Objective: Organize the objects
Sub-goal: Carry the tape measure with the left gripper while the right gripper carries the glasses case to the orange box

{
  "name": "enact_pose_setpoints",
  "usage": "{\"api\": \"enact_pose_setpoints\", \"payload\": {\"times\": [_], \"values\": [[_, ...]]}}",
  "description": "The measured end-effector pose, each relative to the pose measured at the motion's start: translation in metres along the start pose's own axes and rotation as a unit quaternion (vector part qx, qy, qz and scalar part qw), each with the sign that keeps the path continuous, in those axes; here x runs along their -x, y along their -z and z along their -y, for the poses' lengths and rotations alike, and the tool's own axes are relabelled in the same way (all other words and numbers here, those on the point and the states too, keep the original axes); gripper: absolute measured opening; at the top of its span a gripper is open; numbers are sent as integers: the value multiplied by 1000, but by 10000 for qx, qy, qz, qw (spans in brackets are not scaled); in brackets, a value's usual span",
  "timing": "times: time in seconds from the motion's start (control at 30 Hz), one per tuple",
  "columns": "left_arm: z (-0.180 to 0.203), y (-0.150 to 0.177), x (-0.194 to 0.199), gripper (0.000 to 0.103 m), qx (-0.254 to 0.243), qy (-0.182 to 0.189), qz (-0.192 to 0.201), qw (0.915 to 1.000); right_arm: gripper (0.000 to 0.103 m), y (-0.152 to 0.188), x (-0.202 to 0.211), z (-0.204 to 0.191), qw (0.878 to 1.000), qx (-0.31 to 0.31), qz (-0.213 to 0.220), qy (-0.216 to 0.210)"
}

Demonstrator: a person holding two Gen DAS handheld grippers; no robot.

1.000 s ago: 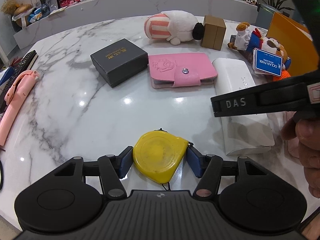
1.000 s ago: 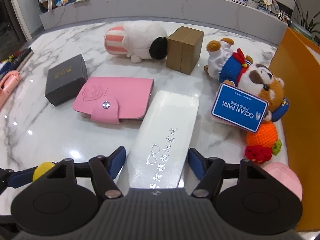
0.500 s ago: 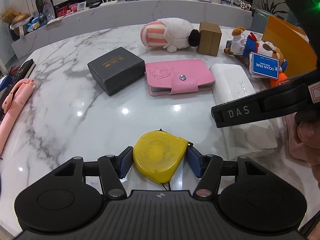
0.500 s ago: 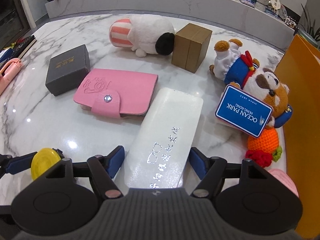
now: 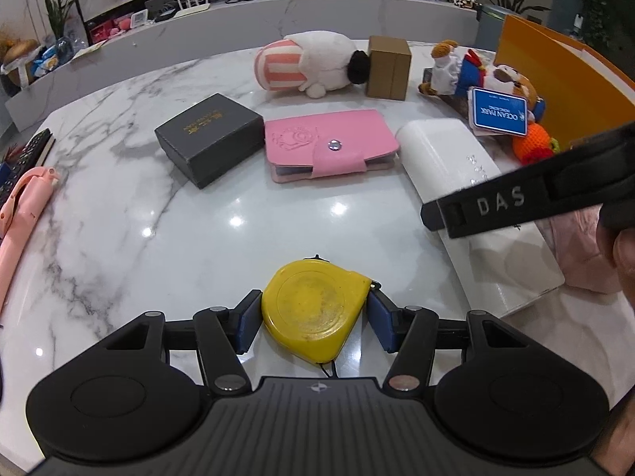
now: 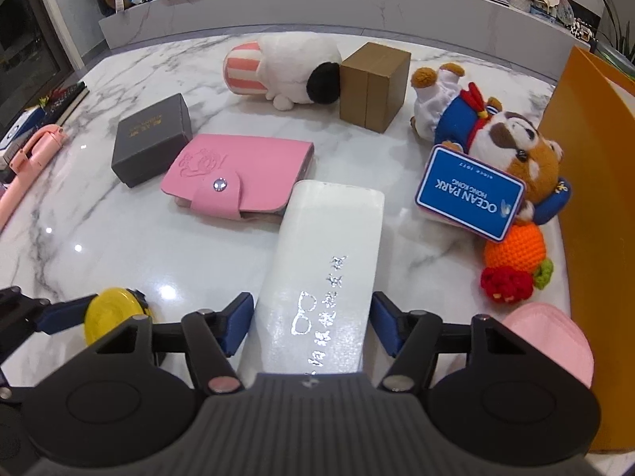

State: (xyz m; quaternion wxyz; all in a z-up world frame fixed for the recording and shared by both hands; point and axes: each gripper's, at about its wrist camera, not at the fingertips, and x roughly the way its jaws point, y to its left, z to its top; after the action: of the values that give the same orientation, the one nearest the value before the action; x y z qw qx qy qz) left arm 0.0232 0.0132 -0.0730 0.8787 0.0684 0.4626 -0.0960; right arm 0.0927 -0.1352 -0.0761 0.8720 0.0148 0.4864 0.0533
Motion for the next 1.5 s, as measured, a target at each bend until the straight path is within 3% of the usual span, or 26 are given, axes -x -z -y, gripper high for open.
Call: {"api": "enact_pose_setpoints", "payload": {"times": [0.83, 1.17, 1.5], "values": [[-1, 3, 28, 65, -64, -19, 525, 9986, 64, -6, 59, 9, 9977, -163, 603, -263], [15, -7, 48, 65, -450, 161, 702, 9964, 64, -20, 118, 34, 9931, -115, 1112, -349], [40, -29, 68, 65, -518, 343, 885, 9941, 64, -29, 174, 74, 9873, 16, 1558, -296]]}}
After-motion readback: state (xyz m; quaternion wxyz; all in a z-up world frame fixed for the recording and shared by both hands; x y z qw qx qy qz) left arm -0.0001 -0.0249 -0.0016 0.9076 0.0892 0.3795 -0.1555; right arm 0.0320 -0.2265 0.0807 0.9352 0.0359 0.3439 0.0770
